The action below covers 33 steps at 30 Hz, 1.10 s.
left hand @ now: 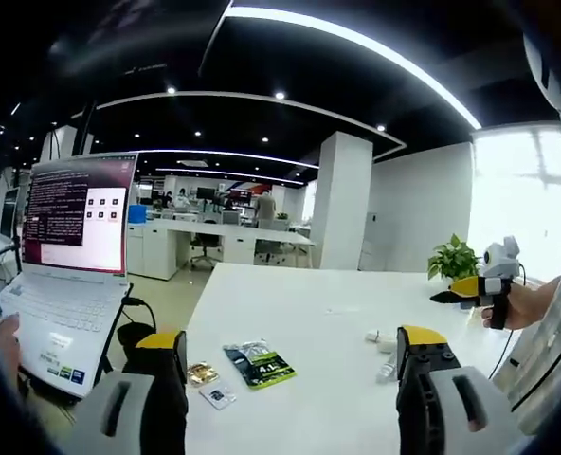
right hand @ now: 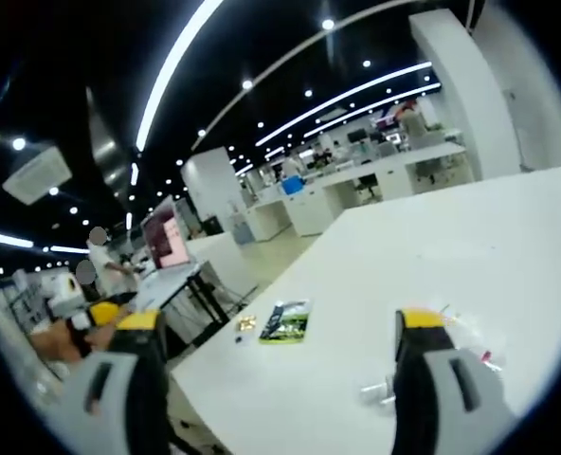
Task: Arrange the skincare products in the storage area until every visible bottle or jar stands upright without overlapping.
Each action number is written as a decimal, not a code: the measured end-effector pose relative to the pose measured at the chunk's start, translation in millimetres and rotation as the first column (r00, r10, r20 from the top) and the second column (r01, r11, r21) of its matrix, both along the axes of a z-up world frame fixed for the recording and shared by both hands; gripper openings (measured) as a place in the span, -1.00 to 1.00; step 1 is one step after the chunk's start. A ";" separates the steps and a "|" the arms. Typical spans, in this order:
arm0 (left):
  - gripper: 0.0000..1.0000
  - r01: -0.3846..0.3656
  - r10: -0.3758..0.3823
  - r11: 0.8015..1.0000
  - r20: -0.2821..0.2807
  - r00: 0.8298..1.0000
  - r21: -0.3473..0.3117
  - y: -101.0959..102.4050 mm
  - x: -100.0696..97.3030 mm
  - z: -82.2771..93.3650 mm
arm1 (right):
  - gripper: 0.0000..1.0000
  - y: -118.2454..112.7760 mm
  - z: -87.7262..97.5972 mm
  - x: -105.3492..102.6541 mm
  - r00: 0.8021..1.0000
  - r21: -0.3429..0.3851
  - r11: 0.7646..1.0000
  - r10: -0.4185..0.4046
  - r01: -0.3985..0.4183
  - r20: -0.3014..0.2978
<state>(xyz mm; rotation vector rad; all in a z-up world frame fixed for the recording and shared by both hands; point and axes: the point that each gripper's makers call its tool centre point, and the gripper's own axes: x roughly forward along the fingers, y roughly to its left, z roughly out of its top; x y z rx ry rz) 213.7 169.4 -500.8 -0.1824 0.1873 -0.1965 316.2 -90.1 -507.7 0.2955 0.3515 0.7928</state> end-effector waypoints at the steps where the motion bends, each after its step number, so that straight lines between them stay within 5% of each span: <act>1: 0.88 -0.002 0.002 1.000 0.000 1.000 0.000 1.1 -0.2 -0.7 | 0.98 2.4 0.7 0.5 1.000 -0.002 1.000 0.005 -0.005 0.003; 19: 0.83 -0.027 0.027 1.000 -0.006 1.000 0.000 14.4 0.0 -5.1 | 0.98 16.0 -5.7 6.7 0.999 -0.013 0.999 0.035 -0.035 -0.005; 33: 0.80 0.015 -0.016 1.000 -0.035 0.999 -0.006 1.8 0.2 -16.8 | 0.98 -3.1 -16.4 -9.5 0.999 -0.033 0.999 -0.001 0.000 -0.035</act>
